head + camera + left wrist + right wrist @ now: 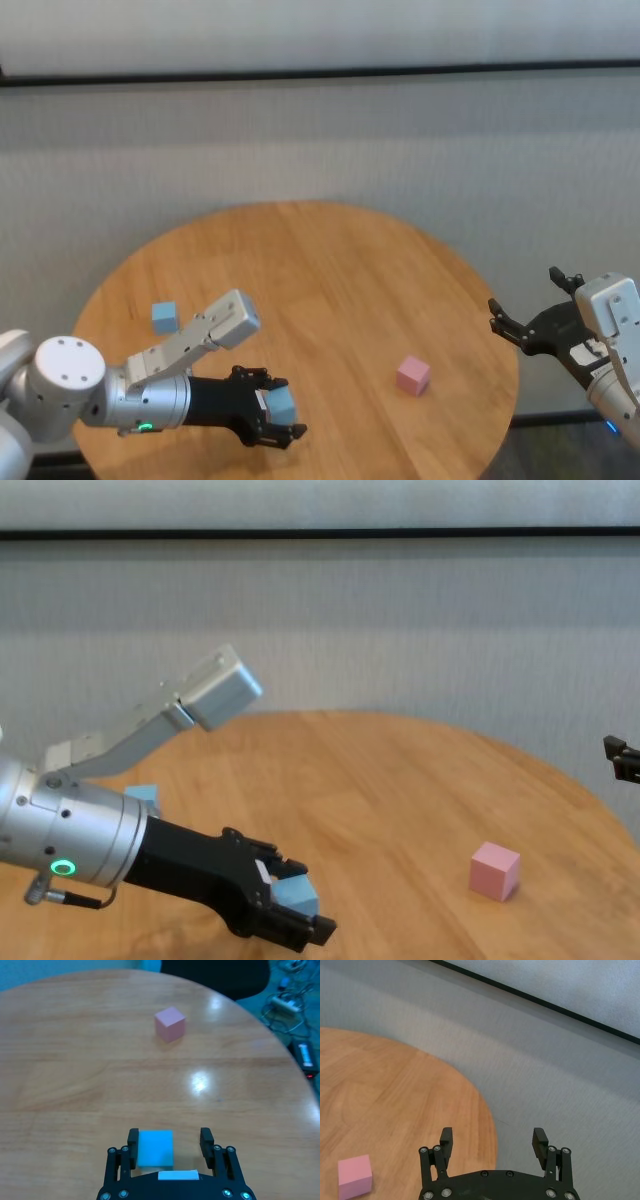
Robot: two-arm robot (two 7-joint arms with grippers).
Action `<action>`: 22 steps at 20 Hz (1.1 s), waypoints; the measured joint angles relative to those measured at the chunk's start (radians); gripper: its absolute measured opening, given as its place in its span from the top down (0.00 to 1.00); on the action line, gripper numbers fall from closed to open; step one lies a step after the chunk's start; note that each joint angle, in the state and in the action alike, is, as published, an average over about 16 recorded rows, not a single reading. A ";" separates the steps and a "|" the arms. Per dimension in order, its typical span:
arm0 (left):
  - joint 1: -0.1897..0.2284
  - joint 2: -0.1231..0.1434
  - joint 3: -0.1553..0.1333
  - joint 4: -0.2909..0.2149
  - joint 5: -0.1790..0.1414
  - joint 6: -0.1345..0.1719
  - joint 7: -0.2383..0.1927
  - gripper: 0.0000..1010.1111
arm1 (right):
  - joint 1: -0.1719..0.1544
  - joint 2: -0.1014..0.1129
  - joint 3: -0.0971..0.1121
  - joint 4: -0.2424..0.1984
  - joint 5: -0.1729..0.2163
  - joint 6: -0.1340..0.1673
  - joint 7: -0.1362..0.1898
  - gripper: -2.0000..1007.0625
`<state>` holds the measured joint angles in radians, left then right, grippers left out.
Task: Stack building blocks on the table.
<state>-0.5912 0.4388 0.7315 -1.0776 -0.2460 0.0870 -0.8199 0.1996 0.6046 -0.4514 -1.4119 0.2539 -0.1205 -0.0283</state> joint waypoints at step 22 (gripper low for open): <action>0.168 0.021 -0.317 -0.131 -0.222 -0.062 0.368 0.01 | 0.000 0.000 0.000 0.000 0.000 0.000 0.000 0.01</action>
<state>-0.4234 0.4594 0.4141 -1.2087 -0.4679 0.0246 -0.4519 0.1996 0.6046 -0.4514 -1.4119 0.2539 -0.1205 -0.0283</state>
